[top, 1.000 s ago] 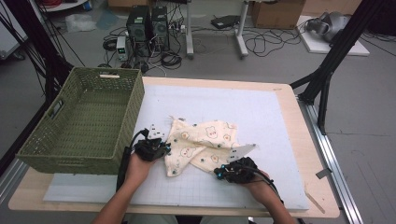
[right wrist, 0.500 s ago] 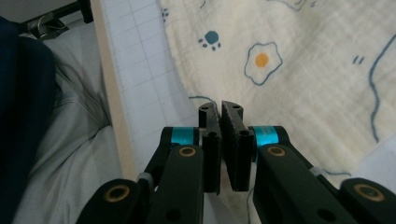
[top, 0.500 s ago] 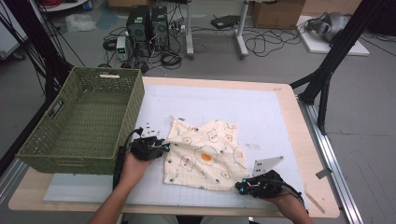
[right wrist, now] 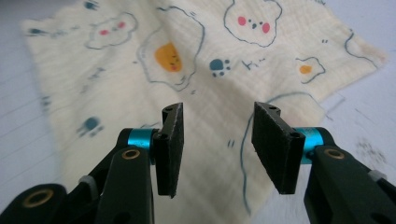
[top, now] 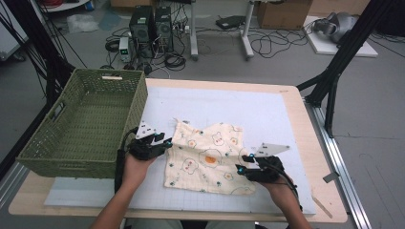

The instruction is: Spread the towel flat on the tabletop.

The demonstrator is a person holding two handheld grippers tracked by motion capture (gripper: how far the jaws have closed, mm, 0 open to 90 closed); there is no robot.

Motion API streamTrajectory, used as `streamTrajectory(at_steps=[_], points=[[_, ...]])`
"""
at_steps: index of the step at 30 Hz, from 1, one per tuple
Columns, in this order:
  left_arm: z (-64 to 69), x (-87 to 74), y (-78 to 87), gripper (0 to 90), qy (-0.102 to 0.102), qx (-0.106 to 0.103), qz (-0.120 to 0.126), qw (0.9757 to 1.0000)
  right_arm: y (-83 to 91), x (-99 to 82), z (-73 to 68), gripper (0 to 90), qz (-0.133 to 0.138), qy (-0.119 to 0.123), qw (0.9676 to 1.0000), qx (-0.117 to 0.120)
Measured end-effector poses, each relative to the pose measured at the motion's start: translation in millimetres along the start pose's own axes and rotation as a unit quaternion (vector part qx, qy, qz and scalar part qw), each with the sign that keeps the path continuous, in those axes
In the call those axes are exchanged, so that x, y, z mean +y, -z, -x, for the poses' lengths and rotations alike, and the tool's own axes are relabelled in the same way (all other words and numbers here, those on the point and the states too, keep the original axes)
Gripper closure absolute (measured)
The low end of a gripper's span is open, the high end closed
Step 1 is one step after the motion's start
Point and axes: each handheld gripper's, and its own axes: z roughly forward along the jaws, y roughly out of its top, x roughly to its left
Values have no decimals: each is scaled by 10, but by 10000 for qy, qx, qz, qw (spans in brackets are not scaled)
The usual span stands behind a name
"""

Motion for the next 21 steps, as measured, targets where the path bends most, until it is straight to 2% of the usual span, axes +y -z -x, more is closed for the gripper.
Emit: streamTrajectory(at_steps=[3, 5, 6, 8, 10, 12, 15, 20, 21], points=[[-12, 39, -24, 603, 45, -11, 18, 10000, -207, 67, -15, 534, -229, 135, 9996, -60], [-15, 61, -39, 601, 54, -17, 32, 10000, -312, 67, -14, 547, -454, 135, 9989, -11], [-20, 73, -46, 597, 62, -31, 12, 10000, -320, 56, -11, 585, -401, 161, 9991, -20], [-32, 85, -67, 585, 302, -121, 68, 9994, -287, 46, 0, 712, -430, 100, 9990, 100], [-45, 108, -86, 575, 395, -169, 89, 9990, -250, 21, 3, 804, -468, 92, 9987, 202], [-54, 126, -101, 575, 449, -133, 95, 9989, -211, -7, -5, 878, -474, 154, 9985, 241], [-70, 133, -136, 575, 457, -80, 50, 9989, -156, -42, -22, 884, -524, 194, 9979, 326], [-93, 131, -203, 546, 607, -97, -1, 9981, 2, -143, -44, 884, -641, 293, 9958, 586], [-97, 135, -216, 544, 633, -102, -1, 9979, 45, -173, -50, 884, -668, 312, 9956, 580]])
